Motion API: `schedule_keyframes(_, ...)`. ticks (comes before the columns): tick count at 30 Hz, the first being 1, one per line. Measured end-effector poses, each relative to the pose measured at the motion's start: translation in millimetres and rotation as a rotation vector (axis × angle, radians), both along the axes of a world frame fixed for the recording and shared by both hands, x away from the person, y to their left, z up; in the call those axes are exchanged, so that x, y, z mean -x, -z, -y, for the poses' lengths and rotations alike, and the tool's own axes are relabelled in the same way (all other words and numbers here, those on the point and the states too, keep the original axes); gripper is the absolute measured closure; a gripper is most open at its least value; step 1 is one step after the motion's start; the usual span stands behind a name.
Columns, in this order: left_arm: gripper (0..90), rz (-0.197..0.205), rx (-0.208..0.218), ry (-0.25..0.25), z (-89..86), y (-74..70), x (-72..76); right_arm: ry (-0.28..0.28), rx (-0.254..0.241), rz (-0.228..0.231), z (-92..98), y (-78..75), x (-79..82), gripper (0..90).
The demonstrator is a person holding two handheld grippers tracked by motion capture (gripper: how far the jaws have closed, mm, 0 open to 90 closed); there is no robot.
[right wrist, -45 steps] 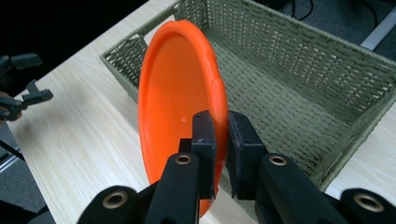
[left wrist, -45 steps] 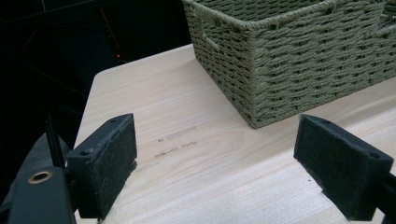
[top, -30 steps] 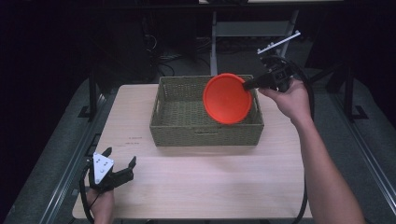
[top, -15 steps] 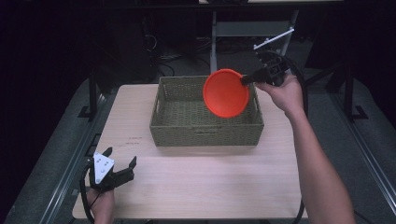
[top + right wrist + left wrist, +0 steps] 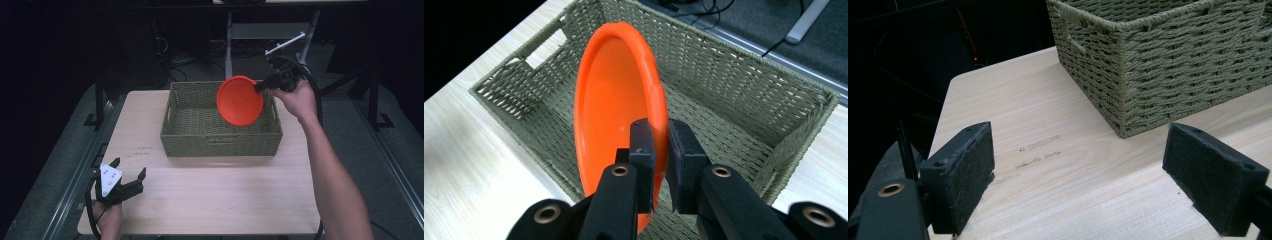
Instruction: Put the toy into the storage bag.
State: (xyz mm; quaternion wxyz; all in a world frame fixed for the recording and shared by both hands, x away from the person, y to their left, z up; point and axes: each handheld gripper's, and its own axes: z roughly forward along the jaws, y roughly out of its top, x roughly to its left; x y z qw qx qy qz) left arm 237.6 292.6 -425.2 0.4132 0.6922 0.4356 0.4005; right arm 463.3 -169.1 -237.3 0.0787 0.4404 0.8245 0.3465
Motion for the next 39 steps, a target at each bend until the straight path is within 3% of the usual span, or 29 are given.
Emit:
schedule_keyframes(21, 12.7, 0.001, -0.005, 0.003, 0.9, -0.3, 0.8, 0.042, -0.004, -0.025, -10.1, 18.3, -17.9, 82.2)
schedule_keyframes(39, 12.7, -0.002, -0.008, 0.006, 1.7, -0.5, 0.9, 0.059, 0.004, -0.069, -14.9, 44.3, -32.2, 82.2)
